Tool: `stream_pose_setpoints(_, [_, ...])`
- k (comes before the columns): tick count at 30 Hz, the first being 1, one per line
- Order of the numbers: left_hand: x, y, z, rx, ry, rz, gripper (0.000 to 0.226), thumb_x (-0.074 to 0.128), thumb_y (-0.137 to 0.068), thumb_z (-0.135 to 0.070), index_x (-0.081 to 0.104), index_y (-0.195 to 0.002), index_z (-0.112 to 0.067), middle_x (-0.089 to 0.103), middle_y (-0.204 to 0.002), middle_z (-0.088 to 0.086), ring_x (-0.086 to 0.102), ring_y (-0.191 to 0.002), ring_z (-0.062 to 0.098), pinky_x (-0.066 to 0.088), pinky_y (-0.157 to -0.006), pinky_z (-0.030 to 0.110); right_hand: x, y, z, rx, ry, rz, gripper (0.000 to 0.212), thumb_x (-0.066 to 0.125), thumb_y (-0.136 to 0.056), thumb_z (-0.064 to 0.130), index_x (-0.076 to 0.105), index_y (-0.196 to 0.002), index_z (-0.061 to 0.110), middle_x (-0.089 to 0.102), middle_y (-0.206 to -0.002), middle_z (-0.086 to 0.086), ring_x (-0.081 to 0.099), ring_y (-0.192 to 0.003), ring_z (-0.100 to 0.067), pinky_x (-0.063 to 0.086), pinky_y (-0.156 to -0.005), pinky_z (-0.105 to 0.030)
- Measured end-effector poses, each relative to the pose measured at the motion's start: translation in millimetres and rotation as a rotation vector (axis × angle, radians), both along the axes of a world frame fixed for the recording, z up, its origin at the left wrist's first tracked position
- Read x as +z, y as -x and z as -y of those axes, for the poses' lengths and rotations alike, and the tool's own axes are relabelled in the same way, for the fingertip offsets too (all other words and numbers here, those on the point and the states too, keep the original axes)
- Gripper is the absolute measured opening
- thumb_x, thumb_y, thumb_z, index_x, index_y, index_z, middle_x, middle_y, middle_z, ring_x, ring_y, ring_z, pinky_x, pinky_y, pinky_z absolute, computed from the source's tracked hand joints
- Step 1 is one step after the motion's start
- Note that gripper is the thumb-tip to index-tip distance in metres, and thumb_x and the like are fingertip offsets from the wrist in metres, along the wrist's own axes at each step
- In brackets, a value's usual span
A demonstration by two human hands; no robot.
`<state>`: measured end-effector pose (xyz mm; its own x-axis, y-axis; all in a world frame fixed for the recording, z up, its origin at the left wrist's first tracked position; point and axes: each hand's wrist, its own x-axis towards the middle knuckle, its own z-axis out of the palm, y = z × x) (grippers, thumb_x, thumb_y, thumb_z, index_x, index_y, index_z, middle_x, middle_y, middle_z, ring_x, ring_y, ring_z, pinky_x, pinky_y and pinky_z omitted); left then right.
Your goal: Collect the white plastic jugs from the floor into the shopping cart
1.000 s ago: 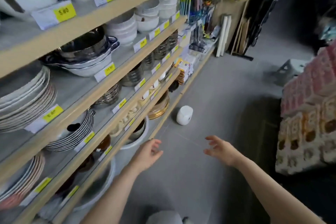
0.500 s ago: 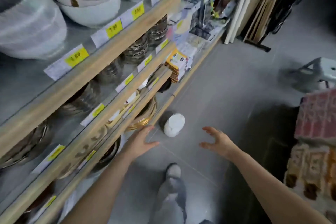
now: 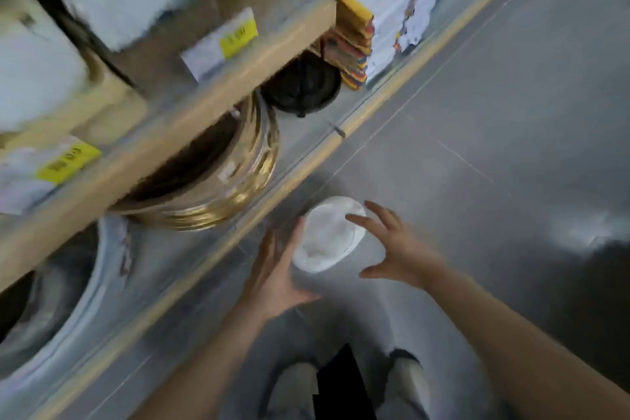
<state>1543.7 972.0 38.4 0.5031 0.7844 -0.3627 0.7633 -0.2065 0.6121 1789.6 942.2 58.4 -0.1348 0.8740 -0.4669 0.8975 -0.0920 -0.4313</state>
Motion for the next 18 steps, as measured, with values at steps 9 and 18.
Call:
stream_pose_setpoints(9, [-127.8, -40.3, -7.6, 0.201, -0.132, 0.153, 0.122, 0.081, -0.053, -0.051, -0.006, -0.139, -0.059, 0.005, -0.143, -0.024, 0.017, -0.135, 0.008, 0.037, -0.109, 0.034, -142.8, -10.1, -65.3, 0.149, -0.102, -0.114, 0.129, 0.089, -0.044, 0.047, -0.001, -0.137, 0.052, 0.009, -0.15, -0.002, 0.019, -0.138, -0.031, 0.031, -0.112, -0.046])
stream_pose_setpoints(18, [-13.7, 5.8, -15.5, 0.185, 0.074, 0.202, 0.116, 0.087, -0.055, -0.048, 0.015, -0.145, -0.046, 0.018, -0.148, -0.011, 0.026, -0.137, 0.012, 0.042, -0.106, 0.039, -32.5, 20.6, -55.1, 0.078, -0.062, -0.31, 0.112, 0.078, -0.042, 0.067, 0.012, -0.132, 0.056, 0.023, -0.142, -0.003, 0.024, -0.13, -0.026, 0.03, -0.108, -0.044])
